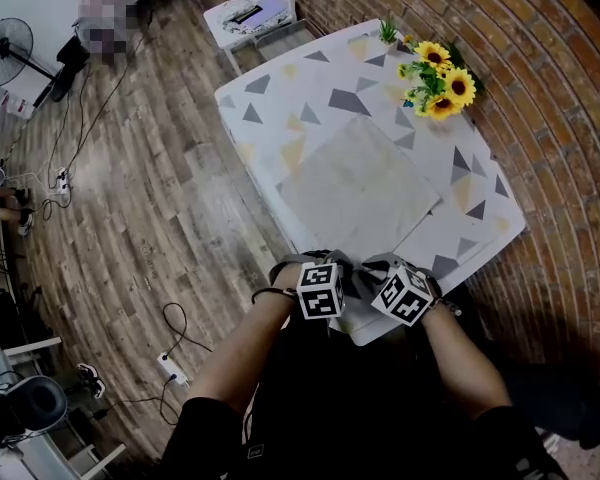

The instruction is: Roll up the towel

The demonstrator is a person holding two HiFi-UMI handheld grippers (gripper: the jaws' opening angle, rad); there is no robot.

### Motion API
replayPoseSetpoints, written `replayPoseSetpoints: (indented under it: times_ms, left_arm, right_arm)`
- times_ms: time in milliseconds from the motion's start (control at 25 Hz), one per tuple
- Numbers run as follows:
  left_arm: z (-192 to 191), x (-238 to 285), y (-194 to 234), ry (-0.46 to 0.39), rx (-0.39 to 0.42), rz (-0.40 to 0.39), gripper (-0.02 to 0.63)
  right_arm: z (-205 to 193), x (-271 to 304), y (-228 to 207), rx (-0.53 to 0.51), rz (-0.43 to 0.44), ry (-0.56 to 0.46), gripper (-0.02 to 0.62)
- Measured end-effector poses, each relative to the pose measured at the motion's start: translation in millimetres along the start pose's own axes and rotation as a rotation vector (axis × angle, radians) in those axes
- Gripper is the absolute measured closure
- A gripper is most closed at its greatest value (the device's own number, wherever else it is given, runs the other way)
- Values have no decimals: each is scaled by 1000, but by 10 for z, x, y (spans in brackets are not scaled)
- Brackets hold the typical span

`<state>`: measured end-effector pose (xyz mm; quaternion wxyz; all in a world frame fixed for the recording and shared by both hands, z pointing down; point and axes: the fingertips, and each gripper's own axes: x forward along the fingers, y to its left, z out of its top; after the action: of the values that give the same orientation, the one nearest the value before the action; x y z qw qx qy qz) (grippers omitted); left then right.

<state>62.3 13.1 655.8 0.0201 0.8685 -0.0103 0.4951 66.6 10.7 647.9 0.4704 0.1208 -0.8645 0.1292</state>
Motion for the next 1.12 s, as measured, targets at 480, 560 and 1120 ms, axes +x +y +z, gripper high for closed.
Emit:
replayPoseSetpoints:
  times_ms: [480,560,1120]
  left_arm:
    - [3,-142,-44,-80,-168,-119,575]
    - [-4,-167,-5,-55,-100,-65,555]
    - [46,-126,177,-30,30,10,569]
  right_arm:
    - [-13,21,122,-92,31,45,545]
    - [3,21,103,-60,50,47,549]
    - [103,-82,-168,88,17,40,511]
